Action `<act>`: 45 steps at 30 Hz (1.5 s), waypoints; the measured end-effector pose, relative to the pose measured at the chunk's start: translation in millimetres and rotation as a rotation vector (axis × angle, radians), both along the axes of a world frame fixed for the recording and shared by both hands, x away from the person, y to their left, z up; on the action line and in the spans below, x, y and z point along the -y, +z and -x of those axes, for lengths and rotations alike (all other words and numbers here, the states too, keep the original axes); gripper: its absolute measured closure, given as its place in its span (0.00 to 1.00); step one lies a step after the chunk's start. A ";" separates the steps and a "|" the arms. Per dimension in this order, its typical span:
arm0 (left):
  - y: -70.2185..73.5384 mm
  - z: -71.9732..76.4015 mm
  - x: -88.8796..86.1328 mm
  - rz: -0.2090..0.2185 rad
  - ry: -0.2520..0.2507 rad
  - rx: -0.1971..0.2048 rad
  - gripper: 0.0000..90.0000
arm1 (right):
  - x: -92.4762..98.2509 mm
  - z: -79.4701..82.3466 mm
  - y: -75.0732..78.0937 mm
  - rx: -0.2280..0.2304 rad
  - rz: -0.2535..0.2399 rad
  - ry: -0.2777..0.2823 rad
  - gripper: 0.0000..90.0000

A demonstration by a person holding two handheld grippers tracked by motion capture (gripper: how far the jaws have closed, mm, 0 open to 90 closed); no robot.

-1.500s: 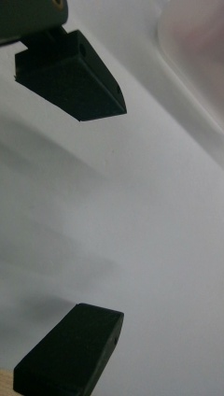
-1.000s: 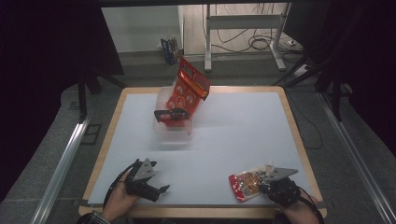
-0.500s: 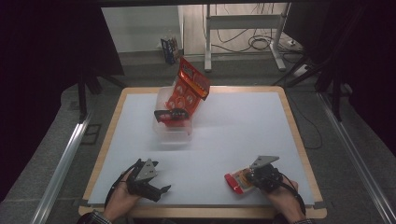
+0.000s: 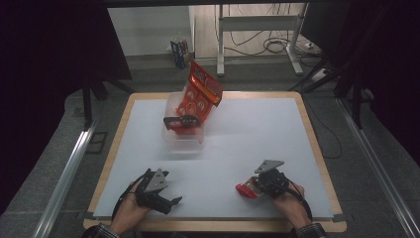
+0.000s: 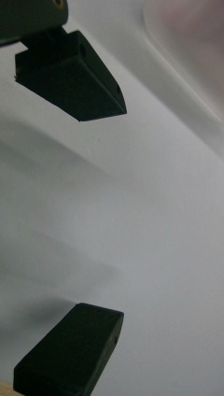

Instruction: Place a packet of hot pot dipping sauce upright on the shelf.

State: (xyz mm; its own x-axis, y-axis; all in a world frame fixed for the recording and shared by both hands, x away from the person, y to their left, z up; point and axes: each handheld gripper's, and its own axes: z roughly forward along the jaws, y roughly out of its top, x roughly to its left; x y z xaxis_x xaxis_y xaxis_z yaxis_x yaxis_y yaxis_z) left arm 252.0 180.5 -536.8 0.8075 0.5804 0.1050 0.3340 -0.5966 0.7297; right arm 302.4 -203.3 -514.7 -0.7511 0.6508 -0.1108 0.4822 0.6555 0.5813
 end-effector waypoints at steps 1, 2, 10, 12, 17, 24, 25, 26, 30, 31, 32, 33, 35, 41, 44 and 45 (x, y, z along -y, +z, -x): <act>0.0 0.2 0.1 -0.001 -0.001 0.001 0.04 | -4.0 -2.4 -0.4 0.004 0.002 -0.002 0.99; 0.0 0.2 0.2 -0.001 -0.001 0.001 0.04 | -4.0 -2.4 -0.4 0.004 0.002 -0.002 0.99; 0.3 1.6 -1.9 0.005 0.005 0.004 0.04 | -0.7 -8.9 1.4 -0.043 -0.049 -0.004 0.99; 0.3 2.1 -3.8 0.007 0.010 0.003 0.04 | 3.0 -7.6 3.3 -0.052 -0.056 0.001 0.98; 0.3 2.9 -4.7 0.006 0.012 0.002 0.04 | 24.2 7.7 12.7 -0.046 -0.061 -0.014 0.99; -1.0 2.2 -3.0 -0.002 0.014 -0.002 0.04 | 59.1 38.6 14.6 -0.098 -0.129 -0.066 0.98; -1.0 2.2 -2.8 -0.002 0.015 -0.002 0.04 | 59.5 41.4 13.0 -0.110 -0.125 -0.061 0.98; -1.0 2.3 -2.6 -0.004 0.015 -0.001 0.04 | 58.4 43.3 11.3 -0.119 -0.115 -0.055 0.99; -1.1 2.3 -2.3 -0.004 0.015 0.000 0.04 | 47.0 40.6 4.7 -0.134 -0.079 -0.016 0.98; -1.1 2.3 -2.6 -0.004 0.014 -0.001 0.04 | 44.9 38.7 4.9 -0.139 -0.081 -0.015 0.99; -1.0 2.1 -2.8 -0.004 0.014 -0.002 0.04 | 43.3 36.8 4.6 -0.143 -0.084 -0.015 0.99; -1.0 2.0 -2.8 -0.002 0.014 -0.002 0.04 | 42.2 34.9 4.1 -0.143 -0.089 -0.014 0.99; -1.0 1.9 -2.6 -0.006 0.010 -0.001 0.04 | 39.5 30.6 3.5 -0.140 -0.094 -0.016 0.99; -0.9 1.3 -1.0 -0.011 0.006 0.000 0.04 | 20.0 13.2 2.2 -0.110 -0.078 -0.007 0.99; -0.9 0.7 -1.2 -0.009 0.007 -0.001 0.04 | 4.4 1.7 1.1 -0.089 -0.066 0.015 0.99; -0.8 0.6 -1.2 -0.008 0.008 -0.001 0.04 | -1.2 -1.7 1.0 -0.086 -0.063 0.019 0.99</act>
